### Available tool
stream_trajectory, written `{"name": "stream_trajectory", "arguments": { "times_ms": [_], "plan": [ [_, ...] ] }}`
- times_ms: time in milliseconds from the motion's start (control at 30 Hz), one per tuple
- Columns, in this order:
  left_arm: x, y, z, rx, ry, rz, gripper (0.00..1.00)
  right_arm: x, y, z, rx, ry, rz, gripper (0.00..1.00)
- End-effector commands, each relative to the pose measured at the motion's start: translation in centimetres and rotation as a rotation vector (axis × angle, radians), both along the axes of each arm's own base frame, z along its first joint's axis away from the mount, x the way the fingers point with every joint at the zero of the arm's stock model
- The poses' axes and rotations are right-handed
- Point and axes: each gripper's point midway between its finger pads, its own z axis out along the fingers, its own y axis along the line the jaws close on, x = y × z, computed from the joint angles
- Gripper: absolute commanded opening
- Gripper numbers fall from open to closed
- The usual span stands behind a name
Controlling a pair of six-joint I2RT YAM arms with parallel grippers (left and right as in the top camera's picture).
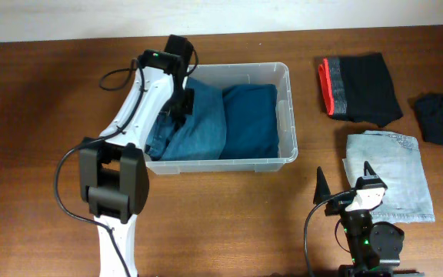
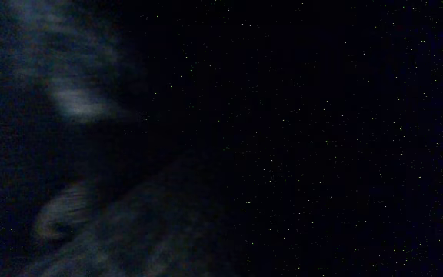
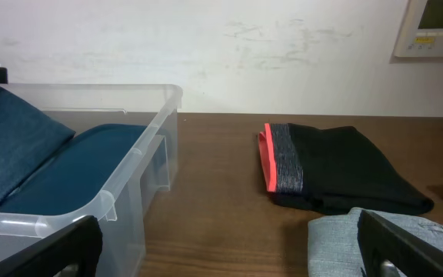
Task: Pack container
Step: 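Reach the left gripper back down into the container over the jeans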
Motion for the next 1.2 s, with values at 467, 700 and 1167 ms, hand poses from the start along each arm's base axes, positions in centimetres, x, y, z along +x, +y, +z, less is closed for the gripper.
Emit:
{"name": "stream_trajectory", "arguments": {
  "times_ms": [467,700,1167],
  "plan": [
    [2.2,2.5,17.9,0.117,-0.331,0.097,0.01,0.0,-0.1,-0.1,-0.002,0.001,0.0,0.99],
    [-0.8,-3.7,18.6,-0.113,-0.253,-0.06,0.01,0.0,-0.1,-0.1,-0.002,0.001,0.0,0.99],
    [-4.2,-7.8,10.4,0.052,-0.036,-0.189,0.01,0.0,-0.1,-0.1,-0.002,0.001,0.0,0.98]
  ]
}}
